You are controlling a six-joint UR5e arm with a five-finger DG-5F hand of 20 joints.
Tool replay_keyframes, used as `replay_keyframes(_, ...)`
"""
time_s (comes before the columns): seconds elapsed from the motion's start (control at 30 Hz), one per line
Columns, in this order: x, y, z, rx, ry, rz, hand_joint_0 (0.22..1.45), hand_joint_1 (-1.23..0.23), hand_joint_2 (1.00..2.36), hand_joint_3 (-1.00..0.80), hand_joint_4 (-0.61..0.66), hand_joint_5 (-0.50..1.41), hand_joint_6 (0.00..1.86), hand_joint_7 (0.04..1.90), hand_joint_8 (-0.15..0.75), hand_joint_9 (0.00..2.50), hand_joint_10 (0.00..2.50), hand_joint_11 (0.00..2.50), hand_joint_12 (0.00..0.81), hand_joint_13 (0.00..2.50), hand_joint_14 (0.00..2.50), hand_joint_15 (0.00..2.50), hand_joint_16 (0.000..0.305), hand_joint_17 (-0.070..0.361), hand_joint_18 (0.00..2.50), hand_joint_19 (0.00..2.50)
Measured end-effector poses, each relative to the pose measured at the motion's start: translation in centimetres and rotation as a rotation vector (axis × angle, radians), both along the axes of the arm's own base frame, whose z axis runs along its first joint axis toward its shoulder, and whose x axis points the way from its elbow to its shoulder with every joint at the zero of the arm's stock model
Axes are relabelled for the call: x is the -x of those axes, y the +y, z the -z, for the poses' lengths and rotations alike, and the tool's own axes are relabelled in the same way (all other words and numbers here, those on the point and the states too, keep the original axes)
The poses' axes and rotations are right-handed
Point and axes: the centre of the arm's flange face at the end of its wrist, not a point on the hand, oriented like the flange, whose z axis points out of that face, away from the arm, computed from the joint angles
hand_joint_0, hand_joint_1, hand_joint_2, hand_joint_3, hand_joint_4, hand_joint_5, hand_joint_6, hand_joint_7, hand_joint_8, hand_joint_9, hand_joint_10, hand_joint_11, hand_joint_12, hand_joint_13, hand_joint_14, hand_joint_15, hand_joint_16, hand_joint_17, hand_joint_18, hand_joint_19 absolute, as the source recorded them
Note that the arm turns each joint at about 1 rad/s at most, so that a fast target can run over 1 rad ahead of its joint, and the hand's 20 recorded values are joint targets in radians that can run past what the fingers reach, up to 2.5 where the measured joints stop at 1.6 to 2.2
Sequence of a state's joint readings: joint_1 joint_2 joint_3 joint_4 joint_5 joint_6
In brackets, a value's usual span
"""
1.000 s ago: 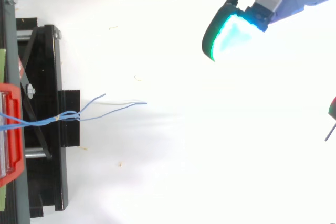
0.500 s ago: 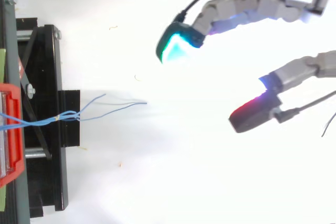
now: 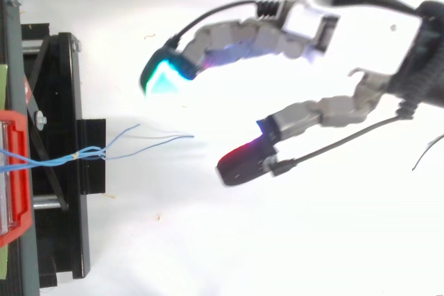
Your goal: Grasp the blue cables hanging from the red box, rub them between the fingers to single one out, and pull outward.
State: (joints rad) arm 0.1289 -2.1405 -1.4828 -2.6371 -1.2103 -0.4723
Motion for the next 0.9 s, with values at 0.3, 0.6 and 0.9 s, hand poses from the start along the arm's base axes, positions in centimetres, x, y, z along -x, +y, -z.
replay_keyframes(0.3, -3.8, 1.5, 3.4, -0.032, 0.006, -0.006, 0.50, -0.63, 1.00, -0.50, 0.27, -0.17, 0.50, 0.80, 0.286, 0.54, 0.00, 0.16, 0.427, 0.50, 0.01, 0.38, 0.056, 0.126, 0.33, 0.51)
replay_keyframes(0.6, -6.7, 2.6, 5.1, -0.035, -0.010, -0.005, 0.50, -0.63, 1.00, -0.50, 0.27, -0.17, 0.50, 0.80, 0.289, 0.54, 0.00, 0.14, 0.422, 0.50, 0.02, 0.38, 0.056, 0.127, 0.33, 0.52)
replay_keyframes(0.9, -9.1, 4.1, 5.9, -0.055, -0.041, -0.007, 0.51, -0.63, 1.00, -0.50, 0.29, -0.16, 0.50, 0.89, 0.284, 0.55, 0.01, 0.18, 0.422, 0.51, 0.02, 0.40, 0.056, 0.126, 0.34, 0.52)
